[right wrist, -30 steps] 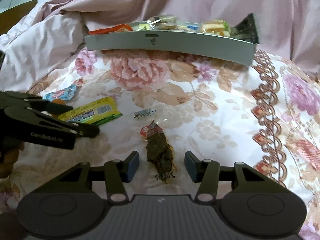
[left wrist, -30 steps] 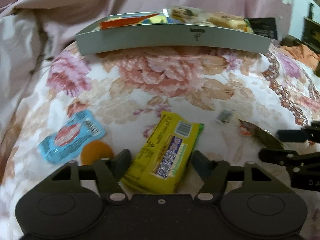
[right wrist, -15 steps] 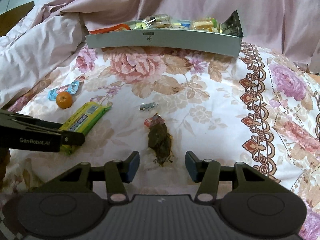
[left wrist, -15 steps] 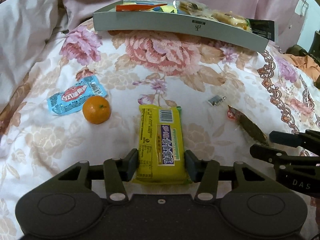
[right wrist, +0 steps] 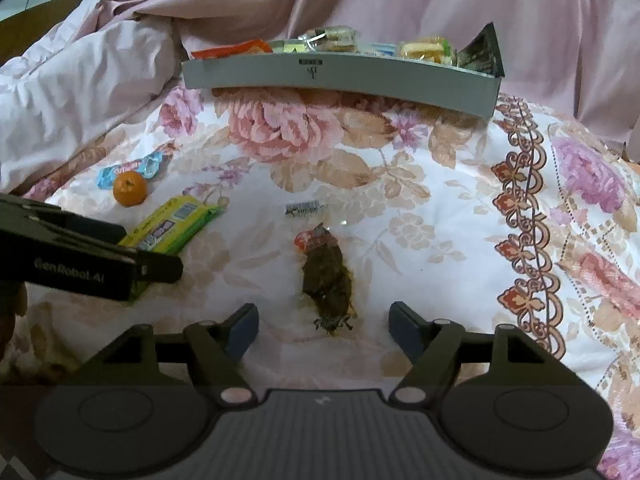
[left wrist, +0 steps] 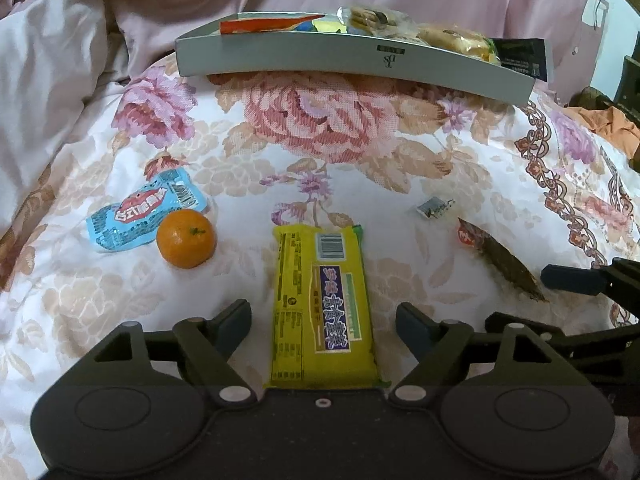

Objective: Organize snacks
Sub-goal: 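Lift the yellow pack with the left tool while the right tool lifts the brown packet, then carry both snacks over the grey box and lower them inside, then open both tools to release the snacks into the box, then withdraw both tools from the box toward the blue packet and orange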

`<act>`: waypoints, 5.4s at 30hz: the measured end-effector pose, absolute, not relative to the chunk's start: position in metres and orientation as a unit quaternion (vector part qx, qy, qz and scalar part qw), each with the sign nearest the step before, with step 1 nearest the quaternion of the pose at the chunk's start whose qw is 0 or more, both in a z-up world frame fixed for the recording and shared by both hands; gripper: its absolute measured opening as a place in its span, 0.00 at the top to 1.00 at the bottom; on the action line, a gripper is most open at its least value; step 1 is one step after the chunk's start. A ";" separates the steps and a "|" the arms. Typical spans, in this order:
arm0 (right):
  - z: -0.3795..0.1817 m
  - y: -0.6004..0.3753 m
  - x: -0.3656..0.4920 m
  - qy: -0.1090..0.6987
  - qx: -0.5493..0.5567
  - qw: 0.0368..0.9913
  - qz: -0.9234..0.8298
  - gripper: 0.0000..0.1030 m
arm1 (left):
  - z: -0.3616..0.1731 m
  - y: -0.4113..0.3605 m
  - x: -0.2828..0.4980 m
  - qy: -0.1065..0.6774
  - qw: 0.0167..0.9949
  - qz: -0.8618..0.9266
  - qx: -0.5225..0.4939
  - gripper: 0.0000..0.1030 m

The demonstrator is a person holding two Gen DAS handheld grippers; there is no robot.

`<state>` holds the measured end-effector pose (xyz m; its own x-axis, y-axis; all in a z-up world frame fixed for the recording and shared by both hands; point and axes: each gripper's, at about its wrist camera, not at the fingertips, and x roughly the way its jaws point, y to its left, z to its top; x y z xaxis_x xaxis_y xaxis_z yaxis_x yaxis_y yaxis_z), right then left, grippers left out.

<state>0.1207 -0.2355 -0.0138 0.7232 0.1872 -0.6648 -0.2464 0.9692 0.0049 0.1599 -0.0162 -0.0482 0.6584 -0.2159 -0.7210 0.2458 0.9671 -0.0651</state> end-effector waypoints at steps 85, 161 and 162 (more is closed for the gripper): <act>0.083 -0.212 0.299 0.147 -0.086 0.981 0.093 0.49 | 0.061 -0.023 0.352 0.279 0.955 -0.082 -0.066 0.51; 0.044 -0.117 0.109 0.284 -0.064 0.942 0.168 0.00 | 0.006 0.150 0.118 0.305 0.952 0.029 -0.013 0.01; 0.040 -0.116 0.113 0.294 -0.064 0.939 0.168 0.00 | 0.004 0.149 0.120 0.306 0.952 0.028 -0.010 0.01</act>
